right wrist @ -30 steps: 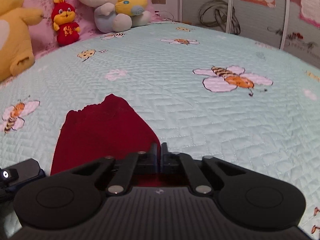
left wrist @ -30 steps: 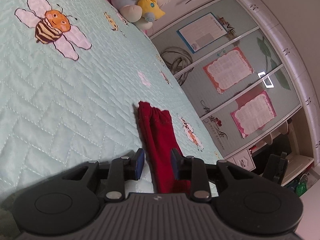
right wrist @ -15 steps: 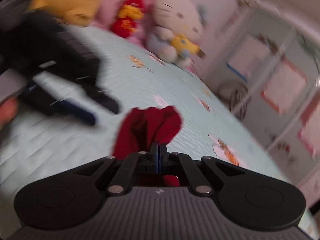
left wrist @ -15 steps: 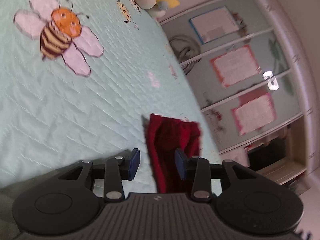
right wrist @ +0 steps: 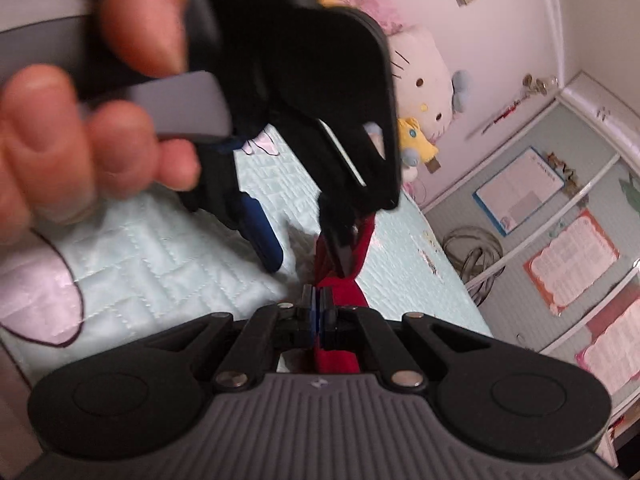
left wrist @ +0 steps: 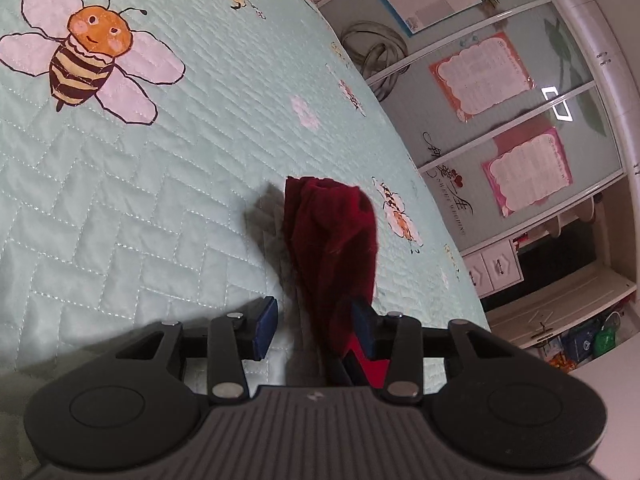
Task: Fold clothes
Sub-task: 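Lift the strip end with the left gripper while the right gripper comes alongside holding it, then pull the strip end away with the left gripper while the right gripper holds the strip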
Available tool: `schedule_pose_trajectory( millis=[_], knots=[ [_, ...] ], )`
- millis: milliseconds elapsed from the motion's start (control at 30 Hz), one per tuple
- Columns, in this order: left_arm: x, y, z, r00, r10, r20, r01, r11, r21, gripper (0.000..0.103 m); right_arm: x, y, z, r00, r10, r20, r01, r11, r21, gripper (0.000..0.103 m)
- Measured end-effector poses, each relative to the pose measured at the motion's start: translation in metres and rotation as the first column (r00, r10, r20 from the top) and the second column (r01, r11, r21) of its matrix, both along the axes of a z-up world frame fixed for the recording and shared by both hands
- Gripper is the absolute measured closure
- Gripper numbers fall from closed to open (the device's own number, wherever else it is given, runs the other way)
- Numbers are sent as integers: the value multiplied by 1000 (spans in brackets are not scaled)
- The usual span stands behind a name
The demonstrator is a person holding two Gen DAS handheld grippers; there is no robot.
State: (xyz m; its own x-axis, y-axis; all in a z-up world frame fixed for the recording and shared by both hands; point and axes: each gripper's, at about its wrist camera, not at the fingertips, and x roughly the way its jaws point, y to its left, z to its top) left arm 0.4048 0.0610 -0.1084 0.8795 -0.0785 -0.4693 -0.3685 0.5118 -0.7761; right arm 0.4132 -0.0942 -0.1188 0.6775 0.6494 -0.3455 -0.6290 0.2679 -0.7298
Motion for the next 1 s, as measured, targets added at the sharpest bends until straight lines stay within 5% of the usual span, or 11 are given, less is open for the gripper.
schedule_pose_trajectory(
  millis=[467,667,733,1000],
  knots=[
    [2,1,0,1000,8,1,-8,1000,-19,51,-3,14,-5,1000,20,16,-19,999,-40,103],
    [4,5,-9,1000,23,-6,-23,1000,-20,74,-3,12,-5,1000,25,13,-25,1000,-19,103],
    [5,5,-11,999,31,-27,-31,1000,4,101,-5,9,-4,1000,17,8,-17,1000,-4,103],
    [0,6,-6,997,44,62,-43,999,-21,103,-37,-59,24,985,-161,-65,166,983,79,97]
  ],
)
